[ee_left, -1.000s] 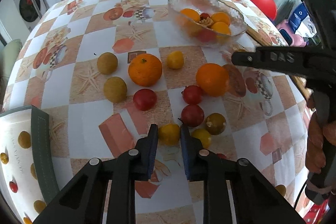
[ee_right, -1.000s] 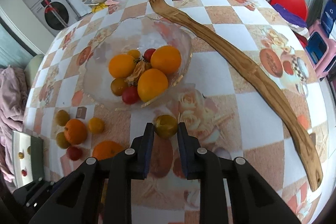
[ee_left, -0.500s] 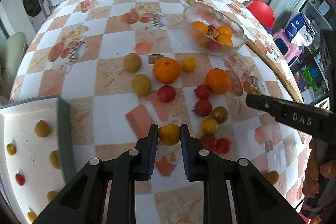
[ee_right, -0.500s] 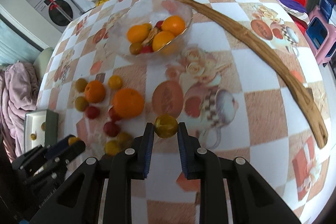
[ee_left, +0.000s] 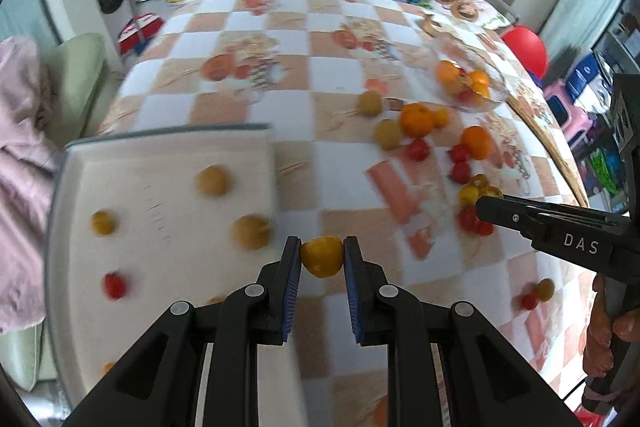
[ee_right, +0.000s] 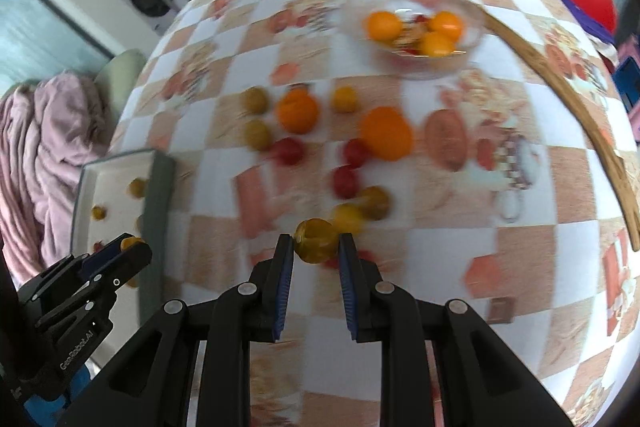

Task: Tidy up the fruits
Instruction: 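Carry both held yellow tomatoes over the white tray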

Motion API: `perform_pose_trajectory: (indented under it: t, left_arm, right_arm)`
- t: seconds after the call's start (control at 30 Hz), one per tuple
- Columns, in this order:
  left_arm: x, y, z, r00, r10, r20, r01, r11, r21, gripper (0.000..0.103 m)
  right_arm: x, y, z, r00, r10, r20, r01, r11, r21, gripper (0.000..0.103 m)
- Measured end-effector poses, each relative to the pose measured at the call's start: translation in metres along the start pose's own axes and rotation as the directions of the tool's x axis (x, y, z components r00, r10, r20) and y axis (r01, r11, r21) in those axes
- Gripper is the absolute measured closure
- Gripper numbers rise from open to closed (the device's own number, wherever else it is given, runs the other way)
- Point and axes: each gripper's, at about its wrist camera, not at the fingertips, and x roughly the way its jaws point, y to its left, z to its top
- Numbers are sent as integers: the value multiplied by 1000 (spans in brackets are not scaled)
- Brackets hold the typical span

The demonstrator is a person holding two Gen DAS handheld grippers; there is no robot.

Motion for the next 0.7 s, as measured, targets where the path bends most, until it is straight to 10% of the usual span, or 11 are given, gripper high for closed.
perform_pose_trajectory:
  t: [0.7]
  left_arm:
    - [-18, 140, -54, 981, 189, -47, -194, 963, -189, 80]
  right_arm:
    - [61, 176, 0, 985, 108, -132, -139, 958, -251, 78]
